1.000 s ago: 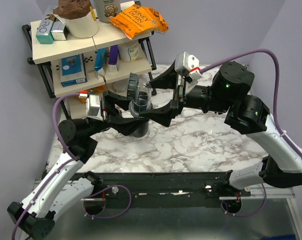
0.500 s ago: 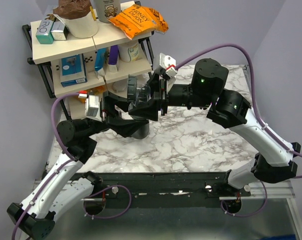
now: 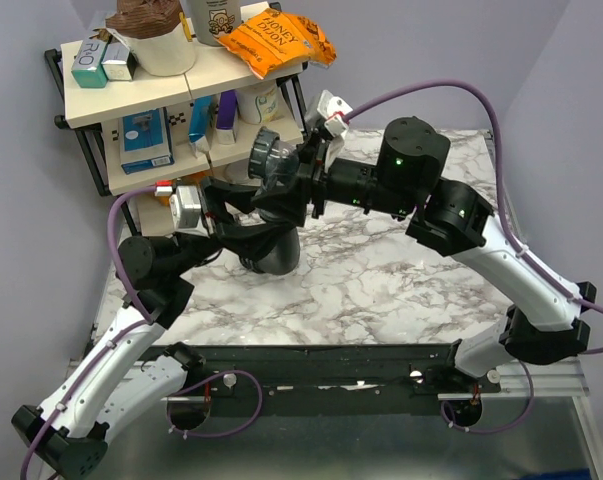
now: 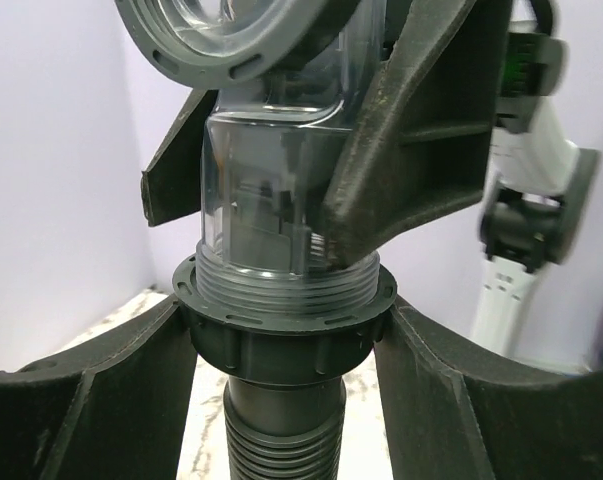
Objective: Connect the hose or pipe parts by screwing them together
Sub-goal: Install the adaptor on the pipeline.
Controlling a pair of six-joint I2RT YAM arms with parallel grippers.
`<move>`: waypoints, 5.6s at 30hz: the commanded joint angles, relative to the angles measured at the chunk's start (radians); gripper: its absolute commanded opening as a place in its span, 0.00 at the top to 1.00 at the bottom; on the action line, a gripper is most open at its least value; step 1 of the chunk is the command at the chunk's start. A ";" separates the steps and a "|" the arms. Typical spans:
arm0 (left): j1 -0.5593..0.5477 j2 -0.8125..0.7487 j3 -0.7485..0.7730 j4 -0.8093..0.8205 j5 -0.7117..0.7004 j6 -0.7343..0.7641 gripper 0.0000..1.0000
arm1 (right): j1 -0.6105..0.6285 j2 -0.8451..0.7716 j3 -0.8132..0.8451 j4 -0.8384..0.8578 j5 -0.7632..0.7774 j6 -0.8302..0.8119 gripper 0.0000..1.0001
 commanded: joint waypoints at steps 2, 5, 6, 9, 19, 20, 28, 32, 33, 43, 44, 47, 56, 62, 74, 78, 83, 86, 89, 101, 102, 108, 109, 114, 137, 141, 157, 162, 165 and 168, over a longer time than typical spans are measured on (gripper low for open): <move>0.015 -0.002 0.024 -0.008 -0.265 0.200 1.00 | 0.075 0.091 0.145 -0.108 0.403 0.055 0.99; 0.012 0.000 0.026 -0.011 -0.302 0.245 1.00 | 0.107 0.156 0.217 -0.172 0.571 0.073 0.99; 0.014 0.000 0.024 -0.009 -0.308 0.258 1.00 | 0.111 0.173 0.270 -0.194 0.658 0.086 0.99; 0.011 0.000 0.023 -0.009 -0.329 0.291 1.00 | 0.138 0.245 0.346 -0.252 0.824 0.110 0.99; 0.003 -0.003 0.023 -0.044 -0.371 0.343 1.00 | 0.207 0.343 0.397 -0.219 1.197 0.181 0.99; 0.003 -0.003 0.023 -0.048 -0.379 0.346 1.00 | 0.213 0.348 0.409 -0.206 1.222 0.179 0.99; -0.012 0.007 0.012 -0.063 -0.501 0.387 1.00 | 0.285 0.401 0.424 0.080 1.392 0.003 0.99; -0.014 0.004 0.003 -0.061 -0.518 0.374 1.00 | 0.296 0.417 0.461 0.102 1.359 -0.043 0.99; -0.014 0.004 0.000 -0.063 -0.520 0.369 1.00 | 0.298 0.406 0.457 0.093 1.337 -0.045 0.98; -0.015 -0.016 -0.016 -0.066 -0.511 0.317 1.00 | 0.252 0.126 0.242 -0.022 0.787 0.110 0.20; -0.015 -0.017 -0.014 -0.066 -0.512 0.315 1.00 | 0.246 0.104 0.228 -0.024 0.767 0.115 0.17; -0.015 -0.016 -0.007 -0.071 -0.508 0.311 1.00 | 0.218 0.035 0.171 -0.030 0.659 0.118 0.02; 0.001 -0.036 0.009 -0.014 -0.221 0.148 1.00 | -0.007 -0.135 -0.048 0.005 0.051 0.095 0.00; 0.009 -0.030 0.010 0.127 0.103 -0.063 1.00 | -0.057 -0.168 -0.106 -0.007 -0.145 -0.009 0.00; 0.008 -0.013 0.015 0.153 0.227 -0.131 1.00 | -0.061 -0.119 -0.113 0.082 -0.315 0.005 0.00; 0.008 -0.014 0.017 0.147 0.223 -0.127 1.00 | -0.060 -0.056 -0.068 0.088 -0.364 0.024 0.00; 0.009 -0.019 0.018 0.132 0.210 -0.111 1.00 | -0.061 -0.022 -0.047 0.104 -0.410 0.037 0.24; 0.008 -0.020 0.013 0.123 0.192 -0.096 1.00 | -0.064 -0.034 -0.062 0.120 -0.410 0.041 0.57; 0.008 -0.023 0.012 0.110 0.181 -0.082 1.00 | -0.067 -0.062 -0.102 0.153 -0.393 0.047 0.80; 0.008 -0.016 0.024 -0.012 -0.079 0.073 1.00 | -0.061 -0.069 -0.143 0.184 -0.095 0.110 0.99; 0.008 -0.016 0.026 -0.021 -0.108 0.096 1.00 | -0.058 -0.066 -0.140 0.174 -0.062 0.110 0.99; 0.008 -0.013 0.029 -0.054 -0.395 0.243 1.00 | 0.021 -0.013 -0.087 0.065 0.309 0.066 0.99; 0.008 -0.011 0.029 -0.052 -0.423 0.264 1.00 | 0.032 -0.004 -0.080 0.058 0.360 0.063 0.99; 0.008 -0.005 0.035 -0.063 -0.569 0.373 1.00 | 0.101 0.023 -0.079 0.074 0.608 0.011 0.99; 0.009 -0.046 0.018 -0.158 0.253 0.180 0.01 | 0.187 -0.060 -0.113 0.214 0.610 -0.064 1.00; 0.015 -0.045 0.027 -0.178 0.273 0.203 0.01 | 0.187 -0.089 -0.114 0.202 0.625 -0.094 0.99; 0.023 -0.016 0.049 -0.064 -0.277 -0.106 0.01 | 0.163 -0.057 -0.028 0.208 0.518 -0.112 0.99; 0.037 -0.017 0.059 0.029 -0.186 -0.209 0.01 | 0.111 0.021 0.137 0.209 0.445 -0.120 0.99; 0.038 -0.033 0.058 0.048 -0.121 -0.231 0.01 | 0.078 0.078 0.188 0.208 0.393 -0.112 0.99; 0.038 -0.042 0.053 0.037 -0.080 -0.199 0.01 | 0.058 0.101 0.187 0.216 0.337 -0.080 0.99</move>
